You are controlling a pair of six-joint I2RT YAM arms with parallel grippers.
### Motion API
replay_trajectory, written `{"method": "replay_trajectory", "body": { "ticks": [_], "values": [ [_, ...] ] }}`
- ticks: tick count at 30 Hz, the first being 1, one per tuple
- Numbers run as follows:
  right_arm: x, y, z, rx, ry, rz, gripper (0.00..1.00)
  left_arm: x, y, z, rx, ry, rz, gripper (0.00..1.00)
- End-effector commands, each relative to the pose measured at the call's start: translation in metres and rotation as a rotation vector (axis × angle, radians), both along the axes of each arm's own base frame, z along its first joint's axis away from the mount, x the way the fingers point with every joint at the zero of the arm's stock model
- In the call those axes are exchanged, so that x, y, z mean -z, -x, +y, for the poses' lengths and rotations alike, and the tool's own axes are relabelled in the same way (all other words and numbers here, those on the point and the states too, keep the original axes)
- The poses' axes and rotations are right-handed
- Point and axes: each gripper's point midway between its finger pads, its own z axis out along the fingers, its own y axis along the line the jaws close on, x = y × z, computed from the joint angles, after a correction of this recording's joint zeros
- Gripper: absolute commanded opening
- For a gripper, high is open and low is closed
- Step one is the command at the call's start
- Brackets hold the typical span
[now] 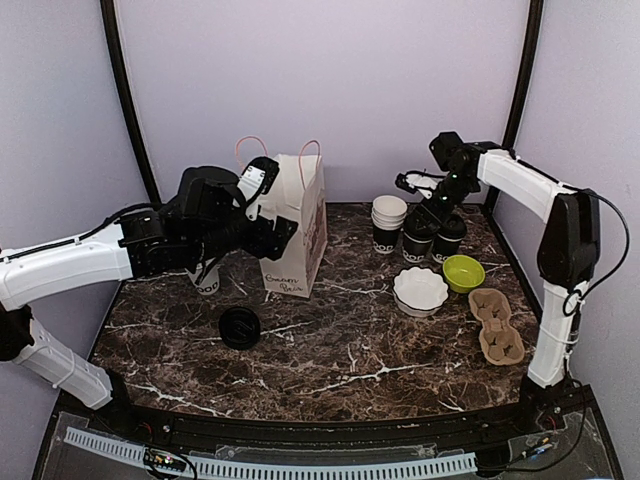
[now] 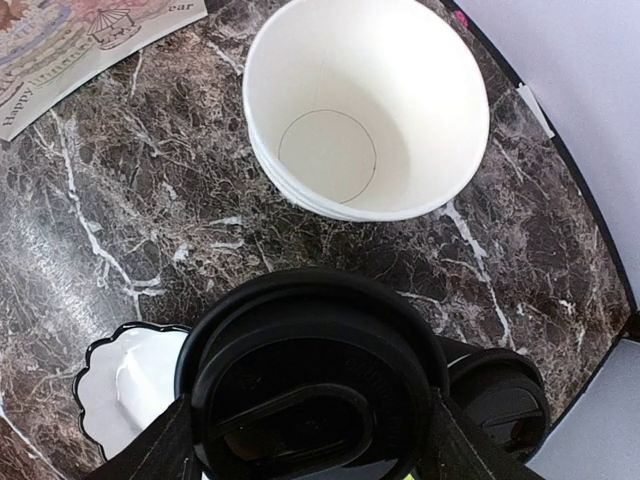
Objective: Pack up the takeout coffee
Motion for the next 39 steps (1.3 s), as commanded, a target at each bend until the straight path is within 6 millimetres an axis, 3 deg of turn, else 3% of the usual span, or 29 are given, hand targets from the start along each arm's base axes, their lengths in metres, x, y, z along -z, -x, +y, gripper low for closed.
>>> {"method": "replay_trajectory", "body": {
  "ticks": [1,4,7,9,13,15,19,24,27,33,39],
  "values": [
    [0.008,-0.018,0.000,0.043,-0.025,-0.011,0.71,-0.001,0.003,0.001,0.012,0.018,0.007,0.88],
    [0.014,-0.020,-0.002,0.058,-0.040,0.015,0.76,-0.004,0.002,-0.001,0.016,0.008,0.014,0.88],
    [0.006,-0.016,0.001,0.051,-0.063,0.019,0.85,-0.011,0.004,0.001,0.020,-0.017,0.028,0.88],
    [-0.004,-0.012,0.001,0.055,-0.076,0.008,0.88,-0.025,0.004,0.005,0.012,-0.029,0.016,0.88],
    [-0.032,-0.002,0.001,0.059,-0.113,-0.034,0.91,-0.076,-0.003,0.026,-0.076,-0.045,-0.056,0.91],
    [-0.046,0.006,-0.001,0.060,-0.130,-0.055,0.91,-0.095,-0.015,0.043,-0.158,-0.054,-0.068,0.92],
    [-0.074,0.030,0.000,0.041,-0.193,-0.099,0.90,-0.108,-0.055,0.068,-0.253,-0.046,0.024,0.89],
    [-0.095,0.060,-0.004,0.022,-0.226,-0.136,0.89,-0.103,-0.085,0.069,-0.252,-0.058,0.164,0.89],
    [-0.101,0.075,-0.009,0.017,-0.227,-0.160,0.89,-0.085,-0.099,0.071,-0.244,-0.043,0.249,0.89],
    [-0.089,0.095,-0.018,0.021,-0.209,-0.148,0.88,-0.052,-0.120,0.073,-0.259,-0.014,0.353,0.87],
    [-0.078,0.097,-0.015,0.019,-0.223,-0.129,0.88,-0.030,-0.124,0.080,-0.285,-0.037,0.413,0.83]
  ]
}}
